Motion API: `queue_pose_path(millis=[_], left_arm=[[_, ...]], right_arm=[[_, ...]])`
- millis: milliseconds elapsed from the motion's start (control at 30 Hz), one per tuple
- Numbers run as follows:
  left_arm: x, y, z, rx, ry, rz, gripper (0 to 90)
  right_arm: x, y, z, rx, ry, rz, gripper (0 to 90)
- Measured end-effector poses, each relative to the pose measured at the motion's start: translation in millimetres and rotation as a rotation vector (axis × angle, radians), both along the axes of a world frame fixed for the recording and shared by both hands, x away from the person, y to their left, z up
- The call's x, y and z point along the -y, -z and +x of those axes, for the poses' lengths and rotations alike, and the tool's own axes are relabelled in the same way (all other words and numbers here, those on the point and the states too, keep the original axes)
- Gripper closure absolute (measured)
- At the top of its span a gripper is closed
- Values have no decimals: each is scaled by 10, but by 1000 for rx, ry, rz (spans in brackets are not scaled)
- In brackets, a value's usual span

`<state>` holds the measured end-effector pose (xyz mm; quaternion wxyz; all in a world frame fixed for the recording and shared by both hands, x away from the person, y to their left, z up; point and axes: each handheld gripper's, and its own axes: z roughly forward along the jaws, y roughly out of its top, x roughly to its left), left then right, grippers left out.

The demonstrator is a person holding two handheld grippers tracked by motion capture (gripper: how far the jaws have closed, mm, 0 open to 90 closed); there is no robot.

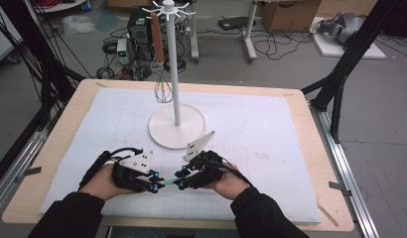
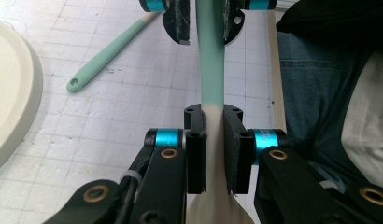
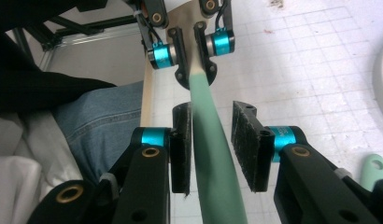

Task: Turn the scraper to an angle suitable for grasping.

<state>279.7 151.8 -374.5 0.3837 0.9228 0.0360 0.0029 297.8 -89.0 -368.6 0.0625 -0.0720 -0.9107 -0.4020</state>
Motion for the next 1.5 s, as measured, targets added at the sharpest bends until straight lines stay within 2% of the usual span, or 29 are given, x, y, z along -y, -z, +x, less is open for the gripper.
queue_pose_path(millis=[300, 400, 467, 500, 600, 867, 900, 1000, 1100, 1167, 1233, 1333, 1400, 1500], left_arm=[[-13, 3, -6, -17, 9, -2, 799], [-9, 8, 3, -29, 9, -2, 788], [-8, 3, 9, -46, 16, -4, 758], [-1, 2, 9, -42, 15, -4, 736], [10, 7, 8, -45, 17, 0, 753], [9, 24, 19, -62, 19, 8, 737], [9, 28, 21, -65, 21, 12, 737], [27, 52, 28, -78, 21, 33, 737], [59, 79, 40, -75, 12, 53, 717], [92, 89, 36, -77, 28, 58, 722], [115, 89, 19, -66, 36, 60, 797], [116, 81, 16, -52, 40, 67, 837], [95, 58, 13, -44, 33, 55, 840], [68, 28, 13, -34, 25, 46, 843]], right_arm=[[-32, 0, -5, -9, -42, -4, 748], [-41, -8, -19, 8, -53, -17, 753], [-43, -21, -30, 24, -58, -28, 756], [-42, -29, -34, 30, -58, -33, 756], [-40, -43, -47, 49, -65, -27, 759], [-85, -44, -85, 78, -94, -60, 786], [-90, -50, -91, 86, -94, -59, 820], [-110, -72, -99, 94, -95, -64, 823], [-139, -80, -104, 110, -99, -81, 824], [-151, -99, -104, 124, -105, -80, 824], [-163, -119, -110, 126, -102, -79, 824], [-180, -132, -122, 134, -109, -85, 823], [-176, -134, -119, 132, -103, -77, 820], [-133, -153, -92, 119, -78, -29, 784]])
